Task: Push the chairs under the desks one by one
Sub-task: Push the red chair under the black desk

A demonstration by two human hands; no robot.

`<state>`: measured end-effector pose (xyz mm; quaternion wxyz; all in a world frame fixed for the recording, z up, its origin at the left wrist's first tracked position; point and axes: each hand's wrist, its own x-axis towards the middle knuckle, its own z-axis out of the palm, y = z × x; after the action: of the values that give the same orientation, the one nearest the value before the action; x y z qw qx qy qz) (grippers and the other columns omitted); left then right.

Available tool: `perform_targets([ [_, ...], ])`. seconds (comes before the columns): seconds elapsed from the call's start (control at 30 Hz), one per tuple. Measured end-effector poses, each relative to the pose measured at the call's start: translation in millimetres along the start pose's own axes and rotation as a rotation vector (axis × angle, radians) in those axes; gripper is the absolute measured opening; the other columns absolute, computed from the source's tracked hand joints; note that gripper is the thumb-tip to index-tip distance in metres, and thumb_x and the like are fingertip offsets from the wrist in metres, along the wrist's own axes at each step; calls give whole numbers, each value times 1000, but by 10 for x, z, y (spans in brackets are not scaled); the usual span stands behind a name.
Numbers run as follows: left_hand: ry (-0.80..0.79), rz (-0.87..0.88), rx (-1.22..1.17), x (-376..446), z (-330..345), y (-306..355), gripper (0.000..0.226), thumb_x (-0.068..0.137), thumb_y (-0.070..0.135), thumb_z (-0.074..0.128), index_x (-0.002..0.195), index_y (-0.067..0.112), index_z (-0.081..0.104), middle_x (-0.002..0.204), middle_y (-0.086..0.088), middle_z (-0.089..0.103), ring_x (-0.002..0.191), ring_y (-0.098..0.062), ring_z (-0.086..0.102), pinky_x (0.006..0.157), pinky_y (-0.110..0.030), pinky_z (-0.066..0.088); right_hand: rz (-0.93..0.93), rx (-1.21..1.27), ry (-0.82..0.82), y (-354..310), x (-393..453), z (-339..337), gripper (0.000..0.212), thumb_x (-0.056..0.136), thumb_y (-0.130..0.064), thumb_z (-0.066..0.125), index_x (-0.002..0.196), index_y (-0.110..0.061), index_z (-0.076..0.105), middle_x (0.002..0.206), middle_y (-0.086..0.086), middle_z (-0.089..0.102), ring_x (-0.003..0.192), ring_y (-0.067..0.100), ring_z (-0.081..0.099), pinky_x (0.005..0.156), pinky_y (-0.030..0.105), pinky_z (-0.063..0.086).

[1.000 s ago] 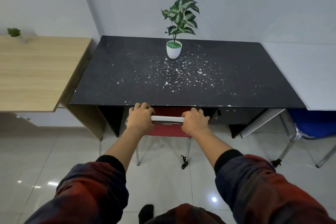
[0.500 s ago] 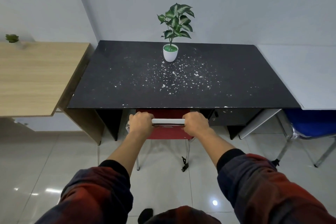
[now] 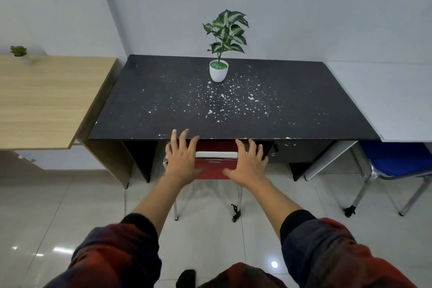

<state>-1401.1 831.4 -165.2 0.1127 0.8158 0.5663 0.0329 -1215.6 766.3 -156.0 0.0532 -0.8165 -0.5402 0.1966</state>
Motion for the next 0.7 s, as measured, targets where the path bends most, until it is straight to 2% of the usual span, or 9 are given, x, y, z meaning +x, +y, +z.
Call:
perform_targets([
  [0.13,82,52,-8,-317,247,-3,110,62,50,81,151,22,21,158,-9,25,147,-43,8,115,-62,16,26,-75,1,-6,-212,111,115,82,-48,73,157,-28,-12,164,13,-19,147,47,-20,118,62,4],
  [0.27,92,59,-52,-356,216,-21,103,73,51,73,155,23,17,163,-6,14,150,-39,-2,116,-61,12,81,-30,-3,-173,-282,98,120,84,-49,71,154,-24,-24,160,16,-30,145,48,-24,119,60,3],
  [0.43,55,82,-72,-433,159,-112,102,82,50,67,157,27,3,165,1,-5,150,-32,-16,120,-55,3,70,-11,-14,-306,-490,228,124,83,-47,73,153,-24,-27,157,15,-38,146,47,-23,120,59,5],
  [0.5,52,94,-88,-445,146,-136,102,84,51,65,157,27,-1,165,1,-10,149,-31,-20,120,-55,3,70,16,-26,-324,-534,265,125,83,-45,74,152,-27,-28,155,11,-41,148,45,-18,120,58,12],
  [0.57,40,106,-141,-482,144,-134,102,85,50,66,157,25,-3,165,1,-12,146,-30,-27,120,-54,9,72,37,-51,-321,-565,275,123,84,-44,74,153,-30,-27,155,7,-42,151,43,-6,119,55,24],
  [0.63,30,108,-179,-522,141,-130,105,84,49,67,157,24,-4,164,1,-13,142,-27,-32,119,-52,13,57,100,-68,-299,-576,248,120,85,-41,74,154,-33,-24,155,1,-42,151,38,11,111,47,40],
  [0.7,26,119,-205,-519,88,-148,104,85,48,68,157,23,-2,165,0,-11,145,-31,-28,119,-51,15,42,223,-74,-298,-588,154,111,87,-37,73,157,-35,-13,159,-4,-37,148,30,25,104,39,45],
])
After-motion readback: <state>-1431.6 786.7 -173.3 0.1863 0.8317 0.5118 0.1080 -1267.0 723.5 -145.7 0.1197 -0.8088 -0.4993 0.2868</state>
